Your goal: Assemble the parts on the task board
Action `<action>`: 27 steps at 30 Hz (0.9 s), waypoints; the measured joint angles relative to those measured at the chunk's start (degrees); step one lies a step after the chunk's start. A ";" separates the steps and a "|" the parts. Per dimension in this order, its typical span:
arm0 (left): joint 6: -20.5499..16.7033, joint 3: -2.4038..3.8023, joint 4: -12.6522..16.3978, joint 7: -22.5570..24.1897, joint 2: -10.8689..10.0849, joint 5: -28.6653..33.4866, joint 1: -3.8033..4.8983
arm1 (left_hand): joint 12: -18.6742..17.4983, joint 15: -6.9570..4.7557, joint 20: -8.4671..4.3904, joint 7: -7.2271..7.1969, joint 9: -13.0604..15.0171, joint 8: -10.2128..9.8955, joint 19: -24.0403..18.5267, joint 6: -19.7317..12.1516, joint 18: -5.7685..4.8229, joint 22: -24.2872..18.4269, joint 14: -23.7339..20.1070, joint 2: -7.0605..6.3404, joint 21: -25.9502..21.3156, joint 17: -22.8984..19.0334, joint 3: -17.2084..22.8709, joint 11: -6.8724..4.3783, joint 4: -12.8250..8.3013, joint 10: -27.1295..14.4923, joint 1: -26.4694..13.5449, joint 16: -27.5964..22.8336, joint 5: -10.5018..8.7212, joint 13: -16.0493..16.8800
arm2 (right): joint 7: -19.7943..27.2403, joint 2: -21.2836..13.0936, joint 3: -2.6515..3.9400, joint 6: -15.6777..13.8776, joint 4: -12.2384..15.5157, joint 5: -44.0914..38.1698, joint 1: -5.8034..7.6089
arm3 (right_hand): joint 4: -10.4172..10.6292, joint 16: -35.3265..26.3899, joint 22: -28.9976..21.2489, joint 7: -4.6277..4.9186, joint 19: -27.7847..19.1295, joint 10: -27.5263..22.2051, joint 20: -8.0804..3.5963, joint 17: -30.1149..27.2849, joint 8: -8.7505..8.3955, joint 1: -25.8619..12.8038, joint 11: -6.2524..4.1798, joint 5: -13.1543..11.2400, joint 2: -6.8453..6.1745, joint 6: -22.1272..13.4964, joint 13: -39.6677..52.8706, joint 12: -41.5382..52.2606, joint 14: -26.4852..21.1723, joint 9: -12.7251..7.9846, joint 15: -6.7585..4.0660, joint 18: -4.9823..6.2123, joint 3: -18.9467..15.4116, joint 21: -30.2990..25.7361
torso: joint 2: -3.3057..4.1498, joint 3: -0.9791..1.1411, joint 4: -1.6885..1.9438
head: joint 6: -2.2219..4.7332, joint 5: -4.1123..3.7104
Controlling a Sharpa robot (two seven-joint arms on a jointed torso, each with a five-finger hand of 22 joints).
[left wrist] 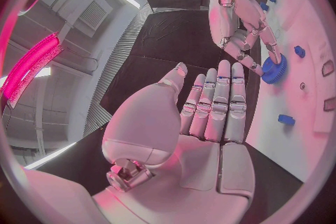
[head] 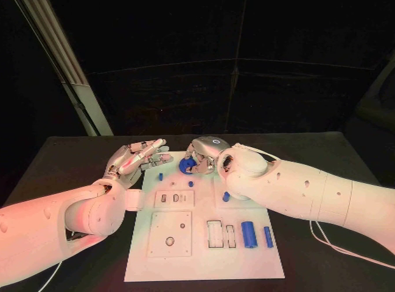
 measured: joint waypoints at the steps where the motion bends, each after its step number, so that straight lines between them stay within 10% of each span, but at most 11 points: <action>1: 0.00 0.00 -0.02 0.00 0.03 0.00 0.00 | 0.00 0.00 0.00 0.00 0.00 -0.14 0.00 0.00 0.00 0.00 0.00 0.00 0.00 0.00 0.00 0.00 0.00 0.00 0.00 0.00 0.00 0.00 | 0.08 0.19 0.00 -0.03 -0.21 0.00 0.01 | -0.13 0.00 0.00 -0.01 0.00 -0.12 0.00 0.00 0.00 -0.15 0.12 0.00 -0.16 -0.01 -0.06 -0.32 0.00 0.00 0.00 0.00 0.18 0.00 | 0.00 0.00 -0.02 | 0.00 0.02; 10: 0.00 0.00 -0.07 0.00 0.15 0.00 0.00 | 0.00 0.00 0.00 0.00 0.00 -0.23 0.00 0.00 0.00 0.00 0.00 0.00 0.00 -0.01 0.00 0.00 0.00 0.00 0.00 0.00 0.00 0.00 | 0.39 1.28 -0.12 -0.27 -1.85 0.00 -0.16 | -0.39 0.00 0.00 0.03 0.01 -0.61 0.01 0.00 -0.80 -0.75 0.61 -0.18 -0.61 -0.10 -0.89 -1.32 0.00 0.00 0.00 0.00 0.56 0.00 | -0.01 0.01 -0.08 | 0.10 0.19; 23: 0.00 0.00 -0.11 -0.02 0.16 0.00 0.01 | 0.00 0.00 0.00 0.00 0.00 -0.23 0.00 0.00 0.00 0.01 0.00 0.00 0.00 -0.01 0.00 0.00 0.00 0.00 0.00 0.00 0.00 0.00 | 0.64 1.78 -0.20 0.23 -2.43 0.00 -0.28 | 1.01 -0.26 0.00 1.42 -0.34 -2.56 1.16 0.04 -4.22 -6.91 2.13 -11.70 -2.16 -5.80 -3.35 -4.89 0.12 -0.33 0.97 0.00 -2.31 0.00 | -0.06 0.01 -0.15 | 0.04 0.30; 27: 0.01 0.00 -0.13 -0.02 0.16 0.01 0.01 | 0.00 0.00 0.00 0.00 0.00 -0.23 0.00 0.00 0.00 0.01 0.00 0.00 0.00 -0.02 0.00 0.00 0.00 0.00 0.00 0.00 0.00 0.00 | 0.65 1.77 -0.20 0.36 -2.58 0.08 -0.28 | 3.02 -0.26 0.00 2.04 -0.41 -2.77 1.62 0.04 -4.22 -9.12 2.34 -12.04 -2.06 -7.61 -3.50 -4.98 0.03 -0.33 1.30 0.00 -4.33 0.00 | -0.07 0.01 -0.16 | 0.01 0.30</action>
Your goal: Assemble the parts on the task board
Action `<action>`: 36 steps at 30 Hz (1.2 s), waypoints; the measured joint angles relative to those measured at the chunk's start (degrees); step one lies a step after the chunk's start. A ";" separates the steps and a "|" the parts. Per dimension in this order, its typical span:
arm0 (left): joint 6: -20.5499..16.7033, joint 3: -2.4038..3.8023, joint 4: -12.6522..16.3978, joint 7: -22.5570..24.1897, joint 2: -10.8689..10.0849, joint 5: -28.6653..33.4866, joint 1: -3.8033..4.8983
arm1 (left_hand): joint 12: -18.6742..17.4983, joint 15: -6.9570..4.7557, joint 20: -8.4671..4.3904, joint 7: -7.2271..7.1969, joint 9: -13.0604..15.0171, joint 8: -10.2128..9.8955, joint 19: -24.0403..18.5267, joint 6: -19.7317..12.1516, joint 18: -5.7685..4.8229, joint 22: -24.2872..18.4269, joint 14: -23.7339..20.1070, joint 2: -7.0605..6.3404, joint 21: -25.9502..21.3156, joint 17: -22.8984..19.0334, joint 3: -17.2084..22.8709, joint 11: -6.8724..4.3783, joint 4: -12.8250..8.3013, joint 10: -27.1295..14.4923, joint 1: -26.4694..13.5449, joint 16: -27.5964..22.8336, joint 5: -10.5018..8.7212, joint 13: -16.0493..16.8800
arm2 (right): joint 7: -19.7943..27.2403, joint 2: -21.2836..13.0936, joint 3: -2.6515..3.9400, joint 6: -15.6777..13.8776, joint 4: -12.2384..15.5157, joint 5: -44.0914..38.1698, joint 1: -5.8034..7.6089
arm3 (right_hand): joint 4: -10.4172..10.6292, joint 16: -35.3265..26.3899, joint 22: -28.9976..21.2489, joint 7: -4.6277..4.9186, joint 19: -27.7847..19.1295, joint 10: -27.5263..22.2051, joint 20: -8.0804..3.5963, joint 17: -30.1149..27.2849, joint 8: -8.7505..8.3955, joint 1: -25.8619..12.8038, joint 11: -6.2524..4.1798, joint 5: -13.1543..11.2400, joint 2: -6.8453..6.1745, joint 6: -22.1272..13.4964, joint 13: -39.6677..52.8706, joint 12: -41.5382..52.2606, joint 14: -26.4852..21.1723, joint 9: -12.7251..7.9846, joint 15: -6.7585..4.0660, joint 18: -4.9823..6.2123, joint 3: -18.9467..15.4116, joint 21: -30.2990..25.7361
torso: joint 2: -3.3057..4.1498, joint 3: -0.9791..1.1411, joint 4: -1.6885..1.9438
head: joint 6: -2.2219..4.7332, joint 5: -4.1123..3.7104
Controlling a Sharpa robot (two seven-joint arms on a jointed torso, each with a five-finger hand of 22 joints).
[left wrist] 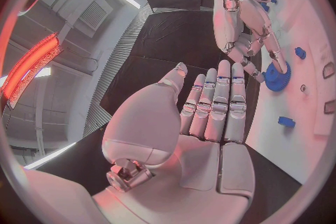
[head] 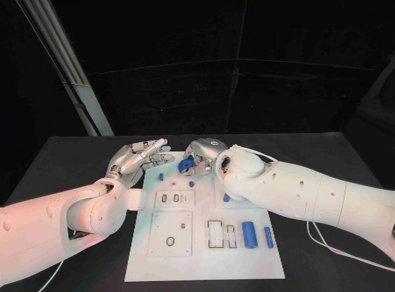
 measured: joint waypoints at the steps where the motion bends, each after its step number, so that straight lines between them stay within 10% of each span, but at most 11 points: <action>1: 0.00 0.00 -0.01 0.00 0.00 0.00 0.00 | 0.00 0.00 0.00 0.00 0.00 0.00 0.00 0.00 0.00 0.00 0.00 0.00 0.00 0.00 0.00 0.00 0.00 0.00 0.00 0.00 0.00 0.00 | 0.00 -0.07 0.00 0.01 0.01 0.05 0.00 | 0.54 0.00 0.00 0.01 -0.02 0.00 0.02 0.00 0.00 -0.34 0.00 0.00 0.25 -0.01 0.00 0.00 0.16 0.00 0.16 0.00 -0.54 0.00 | 0.00 0.00 0.00 | 0.00 0.00; 36: 0.00 0.00 -0.28 -0.07 -0.09 0.01 0.00 | 0.00 0.00 0.00 0.00 0.00 0.00 0.00 0.00 0.00 0.00 0.00 0.00 0.00 -0.02 0.00 0.00 0.00 0.00 0.00 0.00 0.00 0.00 | 0.33 -3.64 0.00 0.40 2.22 5.17 -0.37 | 1.72 0.00 0.00 0.06 0.20 0.02 0.23 -0.02 -0.10 -2.91 -0.01 11.09 4.46 0.69 1.29 1.12 0.17 0.17 0.16 0.00 -4.91 0.00 | 0.01 -0.01 -0.01 | 0.03 0.01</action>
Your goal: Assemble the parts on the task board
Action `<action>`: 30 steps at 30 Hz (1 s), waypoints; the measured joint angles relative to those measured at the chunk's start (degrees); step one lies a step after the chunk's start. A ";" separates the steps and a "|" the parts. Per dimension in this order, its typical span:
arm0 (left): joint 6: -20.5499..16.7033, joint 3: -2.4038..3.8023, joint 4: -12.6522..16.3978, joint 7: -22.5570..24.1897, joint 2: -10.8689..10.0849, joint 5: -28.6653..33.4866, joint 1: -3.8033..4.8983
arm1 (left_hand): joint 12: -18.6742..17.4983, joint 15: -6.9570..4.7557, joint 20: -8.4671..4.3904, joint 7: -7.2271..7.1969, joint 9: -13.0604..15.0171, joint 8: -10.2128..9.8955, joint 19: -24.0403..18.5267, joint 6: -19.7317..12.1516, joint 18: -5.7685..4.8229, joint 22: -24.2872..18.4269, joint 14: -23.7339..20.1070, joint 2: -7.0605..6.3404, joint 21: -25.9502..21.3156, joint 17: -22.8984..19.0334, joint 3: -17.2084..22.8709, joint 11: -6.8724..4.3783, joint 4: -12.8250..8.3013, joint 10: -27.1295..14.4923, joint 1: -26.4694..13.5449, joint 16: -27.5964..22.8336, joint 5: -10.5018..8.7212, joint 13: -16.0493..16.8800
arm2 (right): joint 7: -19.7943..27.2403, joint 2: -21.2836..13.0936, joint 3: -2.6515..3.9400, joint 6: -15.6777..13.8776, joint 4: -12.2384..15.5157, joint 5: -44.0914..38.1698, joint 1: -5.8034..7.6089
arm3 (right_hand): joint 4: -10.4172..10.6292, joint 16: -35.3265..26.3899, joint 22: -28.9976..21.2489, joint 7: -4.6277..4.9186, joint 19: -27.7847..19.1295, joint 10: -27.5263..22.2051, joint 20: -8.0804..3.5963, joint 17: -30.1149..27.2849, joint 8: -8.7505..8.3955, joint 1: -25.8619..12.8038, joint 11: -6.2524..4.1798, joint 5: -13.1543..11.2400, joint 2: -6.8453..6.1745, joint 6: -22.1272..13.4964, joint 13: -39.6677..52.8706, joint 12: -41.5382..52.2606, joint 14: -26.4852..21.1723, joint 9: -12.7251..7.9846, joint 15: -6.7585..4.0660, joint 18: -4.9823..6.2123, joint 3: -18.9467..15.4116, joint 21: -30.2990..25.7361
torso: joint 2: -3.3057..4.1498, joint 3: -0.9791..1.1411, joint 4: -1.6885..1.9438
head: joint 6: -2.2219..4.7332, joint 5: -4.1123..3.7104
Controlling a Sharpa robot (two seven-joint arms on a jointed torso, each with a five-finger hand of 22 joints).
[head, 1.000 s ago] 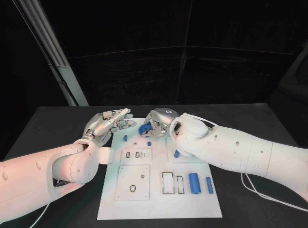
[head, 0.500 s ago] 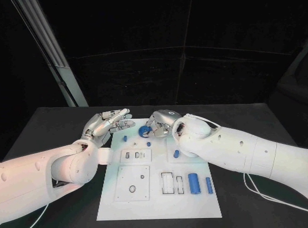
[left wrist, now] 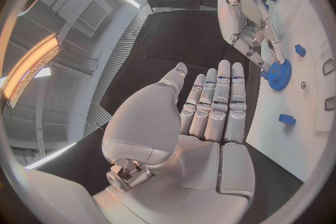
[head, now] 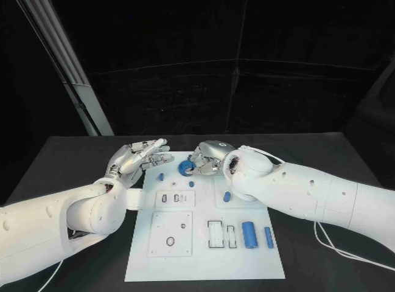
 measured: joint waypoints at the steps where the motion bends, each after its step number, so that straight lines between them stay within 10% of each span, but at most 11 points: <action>1: 0.00 0.00 -0.01 -0.01 -0.01 0.00 0.00 | 0.00 0.00 0.00 0.00 0.00 0.00 0.00 0.00 0.00 0.00 0.00 0.00 0.00 0.00 0.00 0.00 0.00 0.00 0.00 0.00 0.00 0.00 | 0.20 -0.52 0.00 -0.75 0.53 0.26 -0.08 | -0.25 -0.28 0.00 -0.06 0.00 0.00 0.00 0.00 0.00 0.72 0.00 0.94 -0.16 0.06 -0.13 -0.01 0.00 0.02 0.00 0.00 0.10 0.00 | -0.01 0.01 0.00 | 0.03 -0.02; 12: -0.01 -0.01 -0.11 -0.02 -0.70 -0.20 -0.01 | -0.22 0.00 0.16 0.00 0.00 0.00 0.15 0.00 0.00 0.01 0.00 0.00 -0.27 0.08 0.39 0.00 -0.39 0.00 0.00 -0.23 0.00 -0.05 | 9.12 -12.80 0.13 -6.33 6.24 12.54 -0.21 | -4.65 -0.68 0.04 -0.65 -0.43 -0.21 -0.01 -0.01 0.28 6.72 -0.21 -0.96 -0.07 1.01 -0.67 -0.67 0.00 0.05 0.00 0.00 0.65 -0.22 | -0.24 0.05 -0.32 | 0.37 0.14; 30: 0.03 -0.02 -0.62 0.02 -0.44 -0.75 -0.04 | -0.22 0.00 0.14 0.00 0.00 0.00 0.14 0.00 0.00 0.01 0.00 0.00 -0.27 0.12 0.39 0.00 -0.39 0.00 0.00 -0.23 0.00 -0.04 | 20.34 -21.56 0.07 -3.76 2.14 25.33 -0.23 | -8.07 -0.94 0.03 -0.45 -0.43 -1.05 -0.01 -0.01 0.28 10.18 -0.19 -1.77 -1.25 1.19 -1.53 -1.89 0.00 0.04 0.00 0.00 0.20 -0.22 | -0.66 0.43 -1.44 | 0.61 -0.19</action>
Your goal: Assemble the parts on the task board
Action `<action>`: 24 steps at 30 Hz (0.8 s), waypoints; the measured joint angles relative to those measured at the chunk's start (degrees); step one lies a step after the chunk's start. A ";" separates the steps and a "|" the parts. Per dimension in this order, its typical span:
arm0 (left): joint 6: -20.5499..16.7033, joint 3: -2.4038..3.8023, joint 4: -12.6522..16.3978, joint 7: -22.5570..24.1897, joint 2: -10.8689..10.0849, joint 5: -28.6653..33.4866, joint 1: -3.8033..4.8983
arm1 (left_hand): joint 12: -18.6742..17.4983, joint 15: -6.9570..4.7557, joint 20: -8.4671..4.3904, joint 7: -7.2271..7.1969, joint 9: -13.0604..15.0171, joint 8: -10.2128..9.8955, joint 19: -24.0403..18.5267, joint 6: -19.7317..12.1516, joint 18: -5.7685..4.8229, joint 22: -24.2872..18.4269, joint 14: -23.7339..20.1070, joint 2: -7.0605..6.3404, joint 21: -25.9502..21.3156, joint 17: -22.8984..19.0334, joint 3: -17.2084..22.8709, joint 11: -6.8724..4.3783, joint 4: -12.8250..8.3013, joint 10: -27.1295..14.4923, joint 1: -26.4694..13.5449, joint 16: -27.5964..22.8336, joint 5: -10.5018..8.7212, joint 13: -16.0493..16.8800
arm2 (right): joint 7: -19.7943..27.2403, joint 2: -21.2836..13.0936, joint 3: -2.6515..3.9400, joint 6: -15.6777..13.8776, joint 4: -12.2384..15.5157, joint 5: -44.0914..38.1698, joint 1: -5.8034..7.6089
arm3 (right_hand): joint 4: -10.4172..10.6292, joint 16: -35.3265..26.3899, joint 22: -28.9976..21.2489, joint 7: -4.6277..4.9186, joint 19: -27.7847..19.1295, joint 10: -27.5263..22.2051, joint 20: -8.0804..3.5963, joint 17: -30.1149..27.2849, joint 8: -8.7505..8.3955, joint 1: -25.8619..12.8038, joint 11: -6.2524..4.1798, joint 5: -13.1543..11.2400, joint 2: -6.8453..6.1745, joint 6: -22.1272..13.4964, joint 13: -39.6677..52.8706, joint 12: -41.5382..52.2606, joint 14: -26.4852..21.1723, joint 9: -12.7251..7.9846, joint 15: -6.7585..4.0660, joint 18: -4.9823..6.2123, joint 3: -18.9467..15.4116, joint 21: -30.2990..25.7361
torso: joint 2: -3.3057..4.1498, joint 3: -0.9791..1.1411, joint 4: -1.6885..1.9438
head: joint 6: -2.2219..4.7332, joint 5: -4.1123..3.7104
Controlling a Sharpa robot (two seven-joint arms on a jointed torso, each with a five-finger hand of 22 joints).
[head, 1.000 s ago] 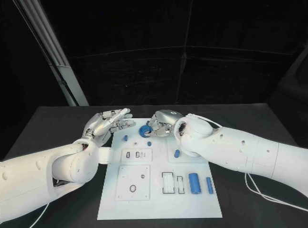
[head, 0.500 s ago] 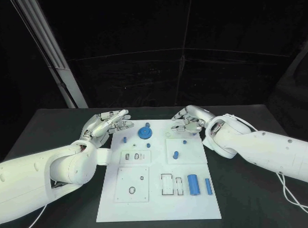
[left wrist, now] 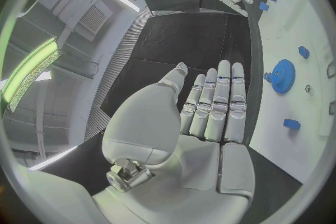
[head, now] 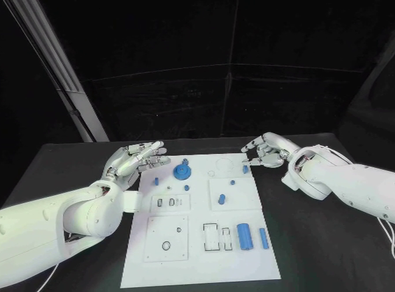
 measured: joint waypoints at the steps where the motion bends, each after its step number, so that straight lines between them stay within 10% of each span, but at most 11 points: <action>1: 0.01 0.00 -0.06 0.00 0.03 -0.01 0.00 | 0.00 0.00 0.00 0.00 0.00 0.00 0.00 0.00 0.00 0.00 0.00 0.00 0.00 0.00 0.00 0.00 0.00 0.00 0.00 0.00 0.00 0.00 | 0.22 0.01 0.00 0.13 -0.22 0.08 -0.02 | 0.00 0.00 0.00 0.00 0.00 0.00 0.00 0.00 0.00 0.00 0.00 0.00 0.00 0.00 0.00 0.00 0.00 0.00 0.00 -0.01 0.00 0.00 | 0.00 0.01 0.00 | 0.01 -0.05; 24: 0.22 -0.02 -0.85 0.00 0.37 -0.13 -0.09 | 0.00 0.00 -0.02 0.00 0.00 0.00 -0.02 0.00 0.00 0.00 0.00 0.00 0.00 -0.01 0.00 0.00 0.00 0.00 0.00 0.00 0.00 0.01 | 2.16 0.79 -0.02 4.01 -3.31 -0.84 -1.51 | -0.40 0.00 -0.01 -0.19 0.00 0.01 0.00 -0.01 0.00 -0.01 0.00 -0.78 0.00 -0.19 0.01 0.00 0.00 -0.05 0.00 0.00 -0.40 0.00 | 0.03 -0.13 -0.01 | -0.21 -0.43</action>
